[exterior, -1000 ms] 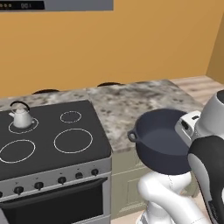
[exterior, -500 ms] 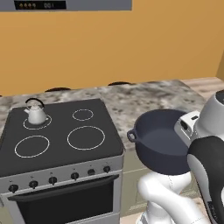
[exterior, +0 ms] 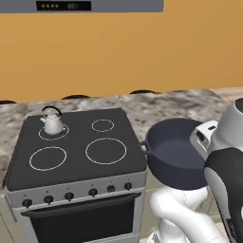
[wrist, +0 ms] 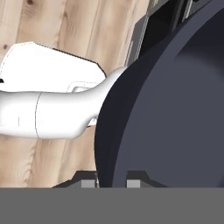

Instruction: Pick the kettle from the cabinet and place it on a stove burner. Then pick the pot from the counter and place it on another stove burner. Finally, turn both burners on.

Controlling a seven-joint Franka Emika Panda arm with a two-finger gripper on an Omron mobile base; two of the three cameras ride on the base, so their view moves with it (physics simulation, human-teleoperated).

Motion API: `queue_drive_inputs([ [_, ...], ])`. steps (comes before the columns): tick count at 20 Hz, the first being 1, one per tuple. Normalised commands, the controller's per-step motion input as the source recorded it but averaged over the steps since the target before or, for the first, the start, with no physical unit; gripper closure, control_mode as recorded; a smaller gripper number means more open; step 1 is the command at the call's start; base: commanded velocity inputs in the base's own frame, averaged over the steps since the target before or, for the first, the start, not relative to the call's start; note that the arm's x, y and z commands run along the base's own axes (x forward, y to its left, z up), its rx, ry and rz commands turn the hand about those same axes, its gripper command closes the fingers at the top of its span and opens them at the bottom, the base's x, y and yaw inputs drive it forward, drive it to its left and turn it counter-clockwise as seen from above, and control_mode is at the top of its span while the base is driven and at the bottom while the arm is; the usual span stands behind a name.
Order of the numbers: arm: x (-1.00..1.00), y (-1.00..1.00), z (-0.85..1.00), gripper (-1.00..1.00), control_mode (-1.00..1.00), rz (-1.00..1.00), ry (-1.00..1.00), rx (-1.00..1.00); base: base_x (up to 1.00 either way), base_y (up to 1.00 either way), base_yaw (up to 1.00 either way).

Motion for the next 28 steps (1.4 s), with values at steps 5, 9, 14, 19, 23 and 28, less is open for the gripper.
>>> queue_drive_inputs([
  [5, 0.0, 0.0, 0.0, 1.0, 1.0, 0.0, 0.0, 0.0, 0.33, 0.42, 0.19],
  [9, 0.0, 0.0, 0.0, 1.0, 1.0, 0.0, 0.0, 0.0, 0.28, 0.4, 0.18],
  [14, 0.0, 0.0, 0.0, 1.0, 1.0, 0.0, 0.0, 0.0, 0.28, 0.34, 0.17],
  [19, 0.0, 0.0, 0.0, 1.0, 1.0, 0.0, 0.0, 0.0, 0.28, 0.21, 0.17],
  [23, 0.0, 0.0, 0.0, 1.0, 1.0, 0.0, 0.0, 0.0, 0.18, 0.0, 0.12],
  [28, 0.0, 0.0, 0.0, 1.0, 1.0, 0.0, 0.0, 0.0, 0.29, 0.01, 0.12],
])
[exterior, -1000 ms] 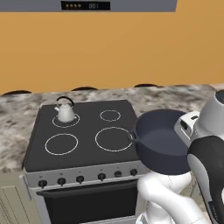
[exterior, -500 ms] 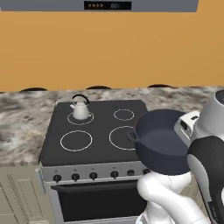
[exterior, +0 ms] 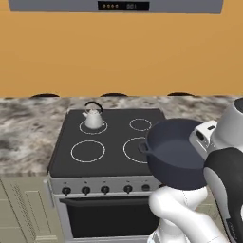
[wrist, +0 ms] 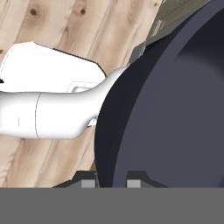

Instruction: Pick the kettle from the cabinet and place it on a stove burner. Then pick the pot from the counter and place it on another stove burner. Finally, turn both burners on.

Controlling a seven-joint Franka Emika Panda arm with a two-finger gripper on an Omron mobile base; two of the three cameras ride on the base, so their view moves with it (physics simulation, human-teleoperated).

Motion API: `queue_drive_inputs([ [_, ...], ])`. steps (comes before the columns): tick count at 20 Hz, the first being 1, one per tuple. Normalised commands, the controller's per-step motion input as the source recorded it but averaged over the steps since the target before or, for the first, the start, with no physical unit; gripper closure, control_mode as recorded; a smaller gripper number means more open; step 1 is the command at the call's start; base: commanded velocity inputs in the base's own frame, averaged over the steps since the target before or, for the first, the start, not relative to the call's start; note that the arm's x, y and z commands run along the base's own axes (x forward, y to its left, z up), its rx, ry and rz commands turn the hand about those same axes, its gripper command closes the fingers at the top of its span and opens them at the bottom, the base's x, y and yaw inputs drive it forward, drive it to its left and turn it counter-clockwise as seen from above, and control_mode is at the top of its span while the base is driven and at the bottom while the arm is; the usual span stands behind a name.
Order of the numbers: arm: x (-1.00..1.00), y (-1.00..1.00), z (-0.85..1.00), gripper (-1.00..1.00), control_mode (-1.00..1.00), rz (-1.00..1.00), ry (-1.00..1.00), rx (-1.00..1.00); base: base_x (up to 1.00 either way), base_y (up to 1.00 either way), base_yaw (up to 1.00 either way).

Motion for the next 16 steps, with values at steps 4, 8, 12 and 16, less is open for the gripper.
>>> queue_drive_inputs([
  [4, 0.0, 0.0, 0.0, 1.0, 1.0, 0.0, 0.0, 0.0, 0.34, 0.02, 0.11],
  [8, 0.0, 0.0, 0.0, 1.0, 1.0, 0.0, 0.0, 0.0, 0.37, 0.06, 0.1],
  [12, 0.0, 0.0, 0.0, 1.0, 1.0, 0.0, 0.0, 0.0, 0.37, 0.09, 0.08],
  [16, 0.0, 0.0, 0.0, 1.0, 1.0, 0.0, 0.0, 0.0, 0.32, 0.03, 0.09],
])
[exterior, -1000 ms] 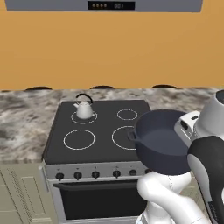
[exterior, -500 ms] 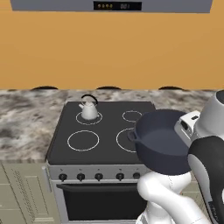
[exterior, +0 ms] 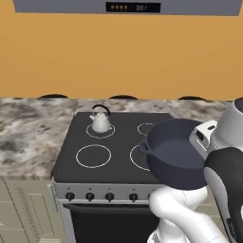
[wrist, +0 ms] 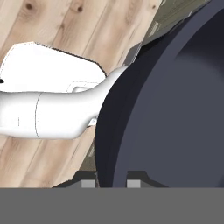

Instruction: Pick the kettle from the cabinet and place it on a stove burner. Then pick the pot from the counter and place it on another stove burner. Finally, turn both burners on.

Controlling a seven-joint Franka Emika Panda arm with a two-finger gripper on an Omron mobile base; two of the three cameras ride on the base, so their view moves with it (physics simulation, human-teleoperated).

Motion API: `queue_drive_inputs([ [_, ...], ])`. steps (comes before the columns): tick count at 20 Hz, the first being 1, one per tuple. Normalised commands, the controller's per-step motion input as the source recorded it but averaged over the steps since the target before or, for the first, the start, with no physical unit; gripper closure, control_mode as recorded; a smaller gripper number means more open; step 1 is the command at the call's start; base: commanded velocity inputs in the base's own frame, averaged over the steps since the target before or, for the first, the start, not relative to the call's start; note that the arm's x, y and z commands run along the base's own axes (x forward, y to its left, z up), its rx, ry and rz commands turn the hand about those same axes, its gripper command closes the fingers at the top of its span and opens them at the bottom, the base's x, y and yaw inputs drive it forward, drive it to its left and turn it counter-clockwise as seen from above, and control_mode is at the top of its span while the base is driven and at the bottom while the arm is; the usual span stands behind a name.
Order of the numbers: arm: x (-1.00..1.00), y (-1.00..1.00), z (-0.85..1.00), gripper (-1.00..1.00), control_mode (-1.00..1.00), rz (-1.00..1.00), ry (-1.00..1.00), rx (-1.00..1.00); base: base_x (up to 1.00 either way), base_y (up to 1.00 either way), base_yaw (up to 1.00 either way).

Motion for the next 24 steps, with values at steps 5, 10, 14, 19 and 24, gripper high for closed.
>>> queue_drive_inputs([
  [5, 0.0, 0.0, 0.0, 1.0, 1.0, 0.0, 0.0, 0.0, 0.33, 0.08, 0.09],
  [10, 0.0, 0.0, 0.0, 1.0, 1.0, 0.0, 0.0, 0.0, 0.24, 0.08, 0.05],
  [14, 0.0, 0.0, 0.0, 1.0, -1.0, 0.0, 0.0, 0.0, 0.0, 0.0, 0.0],
  [19, 0.0, 0.0, 0.0, 1.0, -1.0, 0.0, 0.0, 0.0, 0.0, 0.0, 0.0],
  [24, 0.0, 0.02, 0.0, 1.0, -1.0, 0.0, 0.0, 0.0, 0.0, 0.0, 0.0],
])
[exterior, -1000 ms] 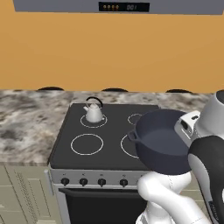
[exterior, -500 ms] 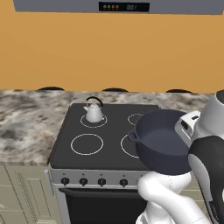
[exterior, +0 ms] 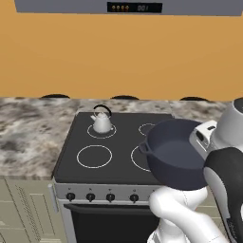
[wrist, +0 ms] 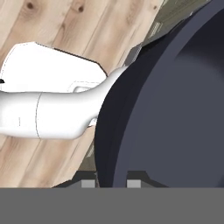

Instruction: Pick the kettle from the cabinet and place it on a stove burner. Then pick the pot from the counter and place it on another stove burner. Finally, turn both burners on.

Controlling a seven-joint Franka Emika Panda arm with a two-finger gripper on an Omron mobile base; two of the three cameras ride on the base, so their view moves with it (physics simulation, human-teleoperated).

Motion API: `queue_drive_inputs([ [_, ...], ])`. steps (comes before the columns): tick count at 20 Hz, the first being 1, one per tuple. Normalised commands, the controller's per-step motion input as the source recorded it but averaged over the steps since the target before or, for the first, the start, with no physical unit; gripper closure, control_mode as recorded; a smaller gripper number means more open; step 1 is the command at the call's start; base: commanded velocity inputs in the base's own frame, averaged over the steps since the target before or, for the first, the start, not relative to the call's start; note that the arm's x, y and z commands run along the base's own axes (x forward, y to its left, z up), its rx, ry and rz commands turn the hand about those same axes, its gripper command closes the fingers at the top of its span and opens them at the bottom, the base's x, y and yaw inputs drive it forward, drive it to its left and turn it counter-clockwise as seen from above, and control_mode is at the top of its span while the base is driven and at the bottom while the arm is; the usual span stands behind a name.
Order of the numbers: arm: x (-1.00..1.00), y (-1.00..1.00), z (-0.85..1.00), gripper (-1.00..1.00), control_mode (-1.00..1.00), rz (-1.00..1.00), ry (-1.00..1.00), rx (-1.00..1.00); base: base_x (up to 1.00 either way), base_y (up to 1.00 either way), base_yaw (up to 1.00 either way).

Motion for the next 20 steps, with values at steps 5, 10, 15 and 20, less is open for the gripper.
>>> queue_drive_inputs([
  [5, 0.27, 0.31, 0.0, 1.0, -1.0, 0.0, 0.0, -0.01, 0.0, 0.0, 0.0],
  [10, 0.39, 0.31, 0.0, 1.0, -1.0, 0.03, 0.0, 0.0, 0.0, 0.0, 0.0],
  [15, 0.36, 0.24, -0.01, 1.0, -1.0, 0.1, 0.0, 0.0, 0.0, 0.0, 0.0],
  [20, 0.16, 0.2, -0.07, 1.0, -1.0, 0.19, -0.01, 0.01, 0.0, 0.0, 0.0],
])
